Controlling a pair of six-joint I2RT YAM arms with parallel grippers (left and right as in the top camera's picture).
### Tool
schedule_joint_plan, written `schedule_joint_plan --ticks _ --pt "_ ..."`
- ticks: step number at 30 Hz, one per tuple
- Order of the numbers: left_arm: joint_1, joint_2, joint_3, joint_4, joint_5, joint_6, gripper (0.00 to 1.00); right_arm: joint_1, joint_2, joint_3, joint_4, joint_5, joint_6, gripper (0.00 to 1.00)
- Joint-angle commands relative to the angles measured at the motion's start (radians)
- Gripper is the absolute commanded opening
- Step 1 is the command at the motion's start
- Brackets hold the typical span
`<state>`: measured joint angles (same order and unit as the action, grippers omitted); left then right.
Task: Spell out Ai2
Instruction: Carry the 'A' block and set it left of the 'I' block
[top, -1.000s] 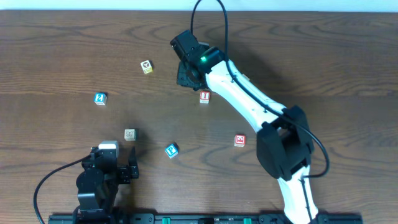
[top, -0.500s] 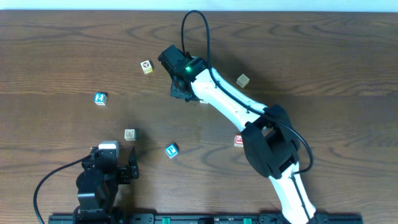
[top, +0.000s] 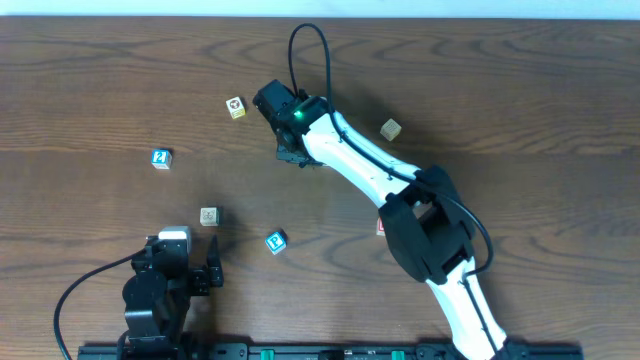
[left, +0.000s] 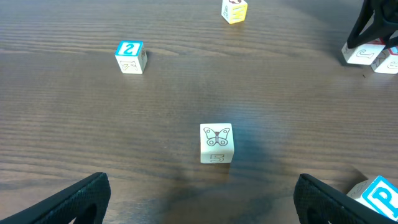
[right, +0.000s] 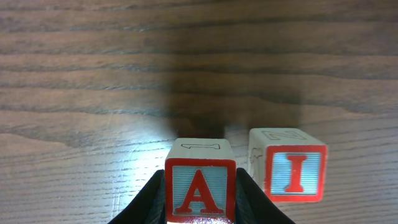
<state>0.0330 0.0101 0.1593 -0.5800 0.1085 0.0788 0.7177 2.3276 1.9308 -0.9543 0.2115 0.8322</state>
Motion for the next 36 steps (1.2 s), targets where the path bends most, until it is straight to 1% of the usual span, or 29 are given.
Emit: schedule_joint_plan --ticks 1,7,27,31,33,36 --pt "0.006 -0.006 -0.006 -0.002 0.008 -0.007 0.95 0.016 0.014 0.023 0.007 0.021 -0.032 0.02" --pt "0.006 -0.006 -0.006 -0.002 0.008 -0.007 0.95 0.016 0.014 0.018 0.017 0.020 -0.068 0.01" --pt "0.006 -0.006 -0.006 -0.002 0.008 -0.007 0.95 0.017 0.031 -0.013 0.026 0.009 -0.086 0.02" --pt "0.006 -0.006 -0.006 -0.002 0.008 -0.007 0.95 0.016 0.031 -0.014 0.026 0.009 -0.086 0.04" --pt "0.006 -0.006 -0.006 -0.002 0.008 -0.007 0.95 0.015 0.031 -0.016 0.027 0.010 -0.086 0.08" --pt "0.006 -0.006 -0.006 -0.002 0.008 -0.007 0.95 0.014 0.031 -0.016 0.027 0.022 -0.086 0.11"
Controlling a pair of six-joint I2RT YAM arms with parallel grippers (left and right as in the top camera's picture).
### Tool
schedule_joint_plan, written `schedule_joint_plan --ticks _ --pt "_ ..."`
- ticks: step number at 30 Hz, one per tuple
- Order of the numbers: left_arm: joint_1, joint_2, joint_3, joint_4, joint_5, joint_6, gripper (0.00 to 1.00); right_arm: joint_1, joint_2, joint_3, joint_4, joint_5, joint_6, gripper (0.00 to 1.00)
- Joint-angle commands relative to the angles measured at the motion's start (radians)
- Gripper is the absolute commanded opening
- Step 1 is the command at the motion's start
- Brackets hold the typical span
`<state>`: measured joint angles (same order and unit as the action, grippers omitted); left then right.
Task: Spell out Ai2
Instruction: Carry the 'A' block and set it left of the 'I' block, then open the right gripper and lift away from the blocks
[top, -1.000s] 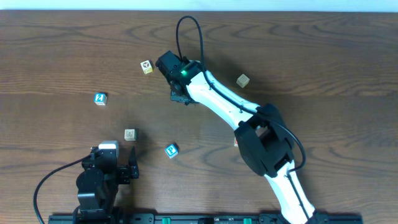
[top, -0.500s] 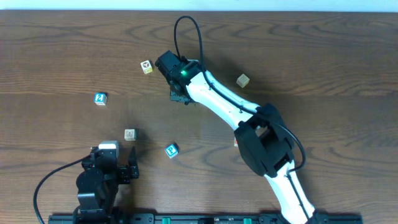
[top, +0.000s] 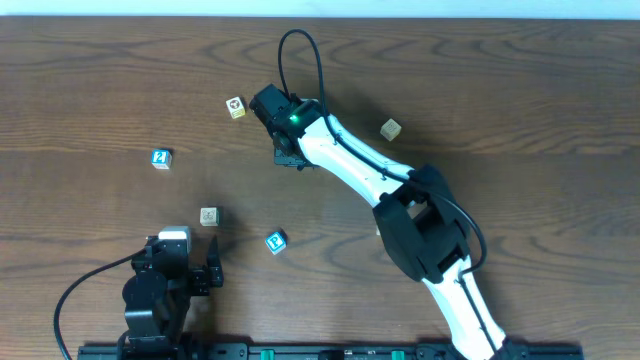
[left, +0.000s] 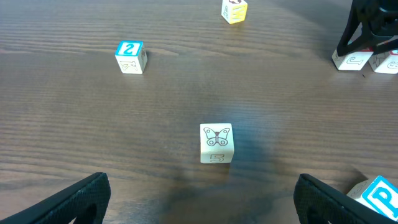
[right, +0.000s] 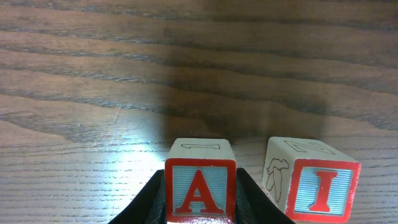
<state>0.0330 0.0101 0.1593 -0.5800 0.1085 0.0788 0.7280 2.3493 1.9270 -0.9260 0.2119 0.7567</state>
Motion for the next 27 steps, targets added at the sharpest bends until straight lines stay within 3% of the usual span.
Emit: schedule_joint_plan --ticks 1,3,5,7,21,24,27 --pt "0.006 -0.006 -0.006 -0.002 0.008 -0.007 0.95 0.005 0.010 -0.013 -0.002 0.025 -0.011 0.12" --pt "0.006 -0.006 -0.006 -0.002 0.008 -0.007 0.96 0.005 0.010 -0.013 -0.002 0.024 -0.014 0.17" --pt "0.006 -0.006 -0.006 -0.002 0.008 -0.007 0.95 0.005 0.010 -0.013 -0.002 0.024 -0.014 0.34" --pt "0.006 -0.006 -0.006 -0.002 0.008 -0.007 0.96 0.005 0.010 -0.013 -0.004 0.024 -0.014 0.39" --pt "0.006 -0.006 -0.006 -0.002 0.008 -0.007 0.95 -0.010 0.010 -0.013 0.048 0.080 -0.039 0.39" --pt "0.006 -0.006 -0.006 -0.002 0.008 -0.007 0.95 -0.027 0.009 -0.010 0.080 0.080 -0.049 0.49" --pt "0.006 -0.006 -0.006 -0.002 0.008 -0.007 0.95 -0.040 0.008 0.013 0.094 0.079 -0.108 0.52"
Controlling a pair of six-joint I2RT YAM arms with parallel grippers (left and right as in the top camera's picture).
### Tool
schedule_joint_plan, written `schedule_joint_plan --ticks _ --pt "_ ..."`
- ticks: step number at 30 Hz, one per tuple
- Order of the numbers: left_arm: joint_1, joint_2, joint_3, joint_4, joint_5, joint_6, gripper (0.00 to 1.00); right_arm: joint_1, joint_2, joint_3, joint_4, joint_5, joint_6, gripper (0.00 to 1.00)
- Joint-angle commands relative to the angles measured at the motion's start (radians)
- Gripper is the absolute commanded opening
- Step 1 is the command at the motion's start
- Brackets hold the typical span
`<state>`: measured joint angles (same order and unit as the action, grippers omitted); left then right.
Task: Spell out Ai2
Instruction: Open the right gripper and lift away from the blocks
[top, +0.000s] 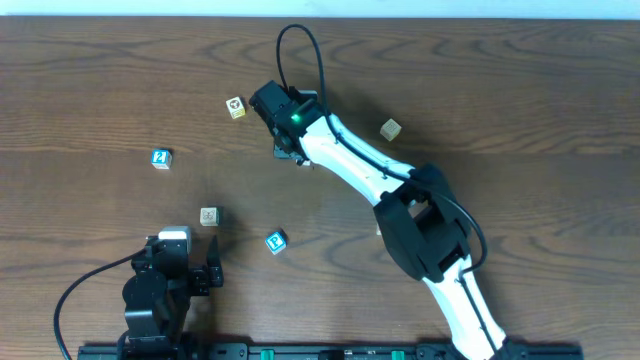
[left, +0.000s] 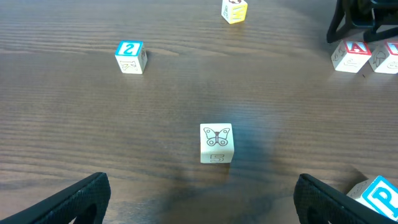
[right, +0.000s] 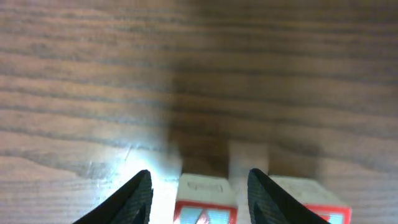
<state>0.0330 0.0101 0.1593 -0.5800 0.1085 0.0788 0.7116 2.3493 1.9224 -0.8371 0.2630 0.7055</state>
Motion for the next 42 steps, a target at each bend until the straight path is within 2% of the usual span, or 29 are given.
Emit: schedule_joint_plan --ticks 1,3,8,12,16,23,27,28,35,38,42 --pt "0.006 -0.006 -0.006 -0.002 0.008 -0.007 0.95 -0.028 0.006 0.037 0.007 0.029 -0.088 0.54" --pt "0.006 -0.006 -0.006 -0.002 0.008 -0.007 0.96 -0.035 0.000 0.082 0.008 0.029 -0.134 0.58" --pt "0.006 -0.006 -0.006 -0.002 0.008 -0.007 0.95 -0.052 -0.037 0.325 -0.043 0.029 -0.266 0.58" --pt "0.006 -0.006 -0.006 -0.002 0.008 -0.007 0.95 -0.049 -0.108 0.564 -0.175 0.025 -0.365 0.63" --pt "0.006 -0.006 -0.006 -0.002 0.008 -0.007 0.95 -0.042 -0.206 0.680 -0.309 -0.030 -0.417 0.67" --pt "0.006 -0.006 -0.006 -0.002 0.008 -0.007 0.95 -0.025 -0.407 0.684 -0.518 -0.114 -0.461 0.78" --pt "0.006 -0.006 -0.006 -0.002 0.008 -0.007 0.95 0.002 -0.477 0.684 -0.665 -0.116 -0.502 0.77" --pt "0.006 -0.006 -0.006 -0.002 0.008 -0.007 0.95 0.009 -0.486 0.681 -0.690 -0.118 -0.500 0.75" --pt "0.006 -0.006 -0.006 -0.002 0.008 -0.007 0.95 0.045 -0.508 0.661 -0.845 -0.139 -0.500 0.74" --pt "0.006 -0.006 -0.006 -0.002 0.007 -0.007 0.95 0.048 -0.553 0.566 -0.846 -0.137 -0.524 0.72" --pt "0.006 -0.006 -0.006 -0.002 0.016 -0.009 0.96 0.047 -0.701 0.315 -0.777 -0.092 -0.534 0.73"
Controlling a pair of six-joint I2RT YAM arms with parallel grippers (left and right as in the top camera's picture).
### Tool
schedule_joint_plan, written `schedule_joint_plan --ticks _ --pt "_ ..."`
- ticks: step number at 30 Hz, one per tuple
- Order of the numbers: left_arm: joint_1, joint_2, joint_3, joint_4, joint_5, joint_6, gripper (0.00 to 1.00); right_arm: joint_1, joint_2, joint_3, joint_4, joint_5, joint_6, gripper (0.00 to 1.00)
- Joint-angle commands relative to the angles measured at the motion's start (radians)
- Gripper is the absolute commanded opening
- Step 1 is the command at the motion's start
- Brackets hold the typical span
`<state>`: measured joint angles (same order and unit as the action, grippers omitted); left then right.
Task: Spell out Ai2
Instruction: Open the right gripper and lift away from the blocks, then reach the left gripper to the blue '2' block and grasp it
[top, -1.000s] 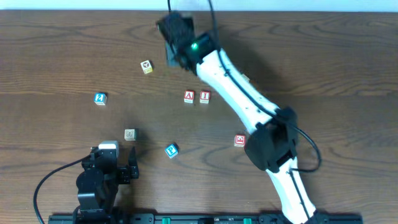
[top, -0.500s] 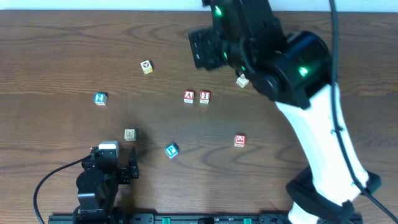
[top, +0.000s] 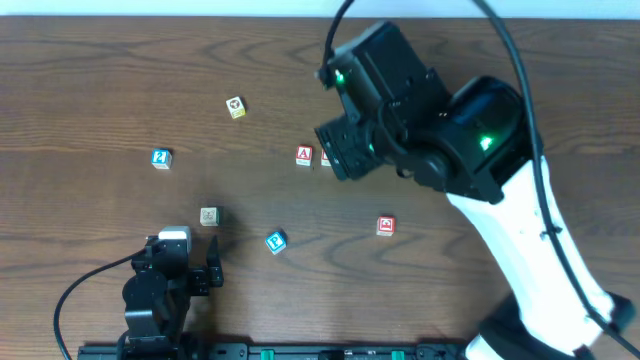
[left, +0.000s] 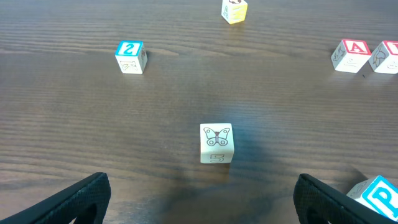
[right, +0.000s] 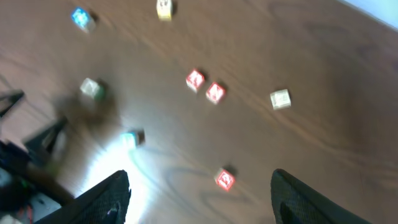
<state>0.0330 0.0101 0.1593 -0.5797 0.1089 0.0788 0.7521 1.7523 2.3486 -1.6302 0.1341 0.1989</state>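
Note:
The red A block (top: 304, 156) stands on the table with the red I block (top: 326, 157) just to its right, the I partly under my raised right arm. Both also show in the left wrist view, A block (left: 349, 54) and I block (left: 387, 56). The blue 2 block (top: 161, 158) sits far left, apart from them. My right gripper (right: 199, 190) is open, high above the table, holding nothing. Near the front edge my left gripper (left: 199, 199) is open and empty.
A butterfly block (left: 216, 142) lies ahead of the left gripper, a blue P block (top: 276, 241) to its right. A yellow block (top: 235, 107) sits at the back, a tan block (right: 280, 98) right of the pair, a lone red block (top: 385, 226) nearer the front.
My right gripper, then open low over the A and I blocks, is now high above the table. The blocks and the left arm have not moved.
My right gripper was shut on the A block beside the I block. Then it still held the A, with the I block a little farther off and turned. Then it was open, the A left standing. Now it is high above the table.

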Motion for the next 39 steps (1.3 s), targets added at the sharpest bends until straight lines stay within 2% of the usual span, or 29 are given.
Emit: schedule_joint_plan --ticks 1,6,8,10,14,18,21,25,29,36,39 --pt "0.006 -0.006 -0.006 -0.002 0.028 -0.028 0.95 0.007 -0.167 -0.201 0.048 0.052 -0.037 0.74" --pt "0.006 -0.006 -0.005 -0.001 0.111 -0.260 0.95 0.007 -0.445 -0.523 0.138 0.057 -0.113 0.84" --pt "0.006 -0.006 -0.005 0.005 0.112 -0.333 0.95 0.007 -0.536 -0.616 0.138 0.051 -0.111 0.99" --pt "0.006 -0.006 -0.005 0.006 0.151 -0.377 0.95 0.007 -0.602 -0.685 0.139 0.015 -0.110 0.99" --pt "0.006 -0.006 -0.002 0.075 0.327 -0.358 0.95 0.007 -0.689 -0.786 0.169 -0.070 -0.082 0.99" --pt "0.006 0.010 0.066 0.076 0.240 -0.337 0.95 0.007 -0.700 -0.812 0.201 -0.079 -0.065 0.99" --pt "0.006 0.080 0.179 0.023 0.051 -0.336 0.95 0.007 -0.690 -0.812 0.235 -0.079 -0.065 0.99" --pt "0.006 0.290 0.388 -0.055 -0.177 -0.274 0.95 0.007 -0.681 -0.812 0.286 -0.079 -0.066 0.99" --pt "0.006 0.647 0.644 -0.142 -0.293 -0.182 0.95 0.007 -0.667 -0.812 0.329 -0.079 -0.066 0.99" --pt "0.041 1.223 1.027 -0.336 -0.292 0.092 0.95 0.007 -0.659 -0.812 0.333 -0.079 -0.066 0.99" --pt "0.091 1.406 1.138 -0.370 -0.200 0.155 0.95 0.007 -0.659 -0.813 0.333 -0.078 -0.066 0.99"
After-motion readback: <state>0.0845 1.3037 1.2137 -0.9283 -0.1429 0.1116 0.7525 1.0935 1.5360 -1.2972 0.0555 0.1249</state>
